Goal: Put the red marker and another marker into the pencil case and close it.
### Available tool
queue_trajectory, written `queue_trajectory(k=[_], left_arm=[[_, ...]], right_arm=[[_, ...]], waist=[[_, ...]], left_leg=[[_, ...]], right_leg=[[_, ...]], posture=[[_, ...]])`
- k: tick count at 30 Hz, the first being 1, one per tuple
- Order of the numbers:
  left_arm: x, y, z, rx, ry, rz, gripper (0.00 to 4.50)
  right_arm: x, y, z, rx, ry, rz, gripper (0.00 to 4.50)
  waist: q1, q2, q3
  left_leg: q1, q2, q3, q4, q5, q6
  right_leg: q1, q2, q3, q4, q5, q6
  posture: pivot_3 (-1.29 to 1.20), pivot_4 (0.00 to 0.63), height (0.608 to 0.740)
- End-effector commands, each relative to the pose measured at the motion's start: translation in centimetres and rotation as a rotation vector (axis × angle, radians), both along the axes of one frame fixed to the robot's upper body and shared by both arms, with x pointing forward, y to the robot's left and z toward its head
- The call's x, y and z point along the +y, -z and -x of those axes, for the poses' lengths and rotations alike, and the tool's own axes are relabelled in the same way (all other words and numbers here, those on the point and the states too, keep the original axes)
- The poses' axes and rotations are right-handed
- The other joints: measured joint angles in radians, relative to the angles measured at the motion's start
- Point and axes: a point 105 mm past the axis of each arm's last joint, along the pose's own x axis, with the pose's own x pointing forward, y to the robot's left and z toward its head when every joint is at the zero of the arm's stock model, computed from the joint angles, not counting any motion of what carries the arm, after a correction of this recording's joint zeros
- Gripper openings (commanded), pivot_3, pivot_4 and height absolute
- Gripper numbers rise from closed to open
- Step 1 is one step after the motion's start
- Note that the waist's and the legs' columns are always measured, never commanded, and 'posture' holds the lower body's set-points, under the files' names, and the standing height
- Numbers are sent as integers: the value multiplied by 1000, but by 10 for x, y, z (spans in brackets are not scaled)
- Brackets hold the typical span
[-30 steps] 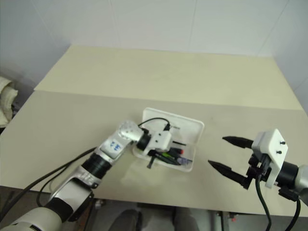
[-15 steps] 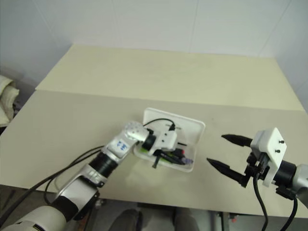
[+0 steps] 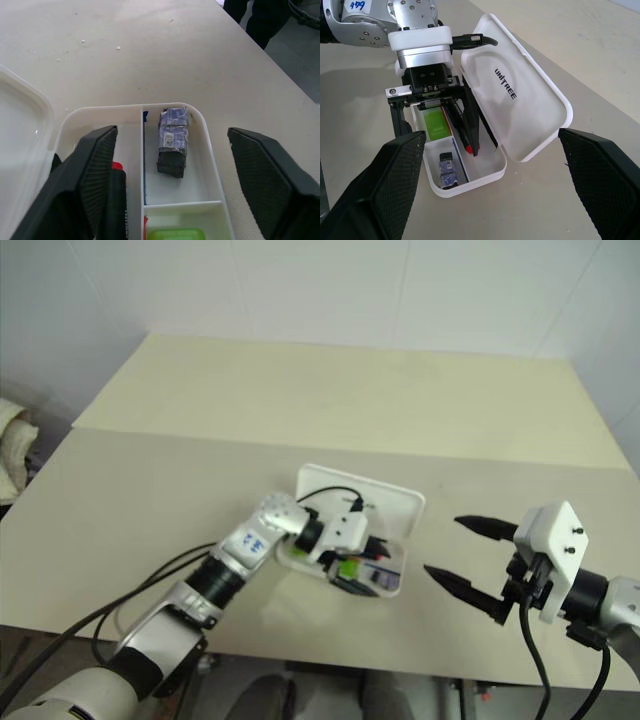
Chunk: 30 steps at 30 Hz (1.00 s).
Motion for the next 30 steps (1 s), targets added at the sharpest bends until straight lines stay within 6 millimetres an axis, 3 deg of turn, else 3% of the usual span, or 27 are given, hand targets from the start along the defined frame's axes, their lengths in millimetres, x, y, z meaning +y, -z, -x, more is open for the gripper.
queue_trajectory(k=[1, 5, 11, 15, 20, 25, 26, 30], left_arm=[[0, -35, 2, -45, 14, 112, 3627], [21, -56, 4, -43, -15, 183, 3627], [61, -69, 3, -43, -129, 234, 3627], [105, -76, -4, -29, -266, 269, 3627], [154, -84, -16, -64, -434, 308, 1977], [184, -88, -28, -115, -563, 327, 192], [190, -89, -32, -133, -602, 336, 16], [203, -89, -44, -164, -685, 365, 16]], right_arm=[[5, -4, 0, -30, -23, -7, 4500], [6, -3, -3, -27, -35, -12, 4500], [7, -3, -8, -26, -49, -17, 4500], [7, -3, -13, -28, -64, -18, 4500], [6, -7, -21, -47, -76, -13, 4500], [5, -10, -27, -58, -95, -7, 4500], [5, -10, -29, -59, -99, -5, 4500], [6, -13, -33, -65, -115, 0, 4500]], waist=[[-1, 0, 0], [-3, 0, 0], [-3, 0, 0], [-6, 0, 0], [-11, 0, 0], [-5, 0, 0], [-4, 0, 0], [-4, 0, 0]], left_leg=[[0, 0, 0, 0, 0, 0], [0, 0, 0, 0, 0, 0], [2, 1, 0, 0, 0, 0], [1, 1, 0, 2, 0, 0], [2, 1, 0, 2, 0, 0], [1, 1, 0, 2, 0, 0], [1, 1, 0, 2, 0, 0], [1, 1, 0, 1, 0, 0]], right_leg=[[0, 0, 0, 0, 0, 0], [0, 0, 0, 1, 0, 0], [0, 0, 1, 3, 0, 0], [0, 0, 1, 3, 0, 0], [0, 0, 0, 4, 0, -1], [0, -1, -1, 3, 0, -1], [0, -1, -1, 3, 0, -1], [-1, -1, -1, 2, 0, -1]], posture=[[0, 150, 740], [0, 150, 740], [0, 150, 740], [0, 150, 740], [0, 150, 740], [0, 150, 740], [0, 150, 740], [0, 150, 740]])
